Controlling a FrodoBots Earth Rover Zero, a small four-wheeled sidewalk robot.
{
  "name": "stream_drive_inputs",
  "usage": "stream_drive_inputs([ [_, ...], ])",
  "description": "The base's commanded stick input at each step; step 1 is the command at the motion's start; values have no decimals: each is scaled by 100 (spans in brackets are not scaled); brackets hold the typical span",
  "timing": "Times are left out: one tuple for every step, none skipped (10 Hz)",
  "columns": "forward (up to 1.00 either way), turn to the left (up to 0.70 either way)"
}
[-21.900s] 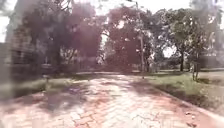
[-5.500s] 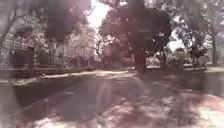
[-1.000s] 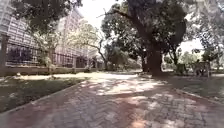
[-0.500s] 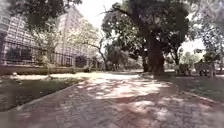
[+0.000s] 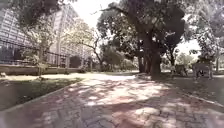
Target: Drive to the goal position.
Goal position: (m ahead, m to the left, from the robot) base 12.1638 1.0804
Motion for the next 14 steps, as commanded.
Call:
stream_drive_inputs([
  [70,-10],
  [70,0],
  [70,0],
  [70,0],
  [70,0],
  [70,0],
  [70,0],
  [70,0],
  [70,0],
  [70,0],
  [70,0],
  [70,0],
  [70,0],
  [70,0],
])
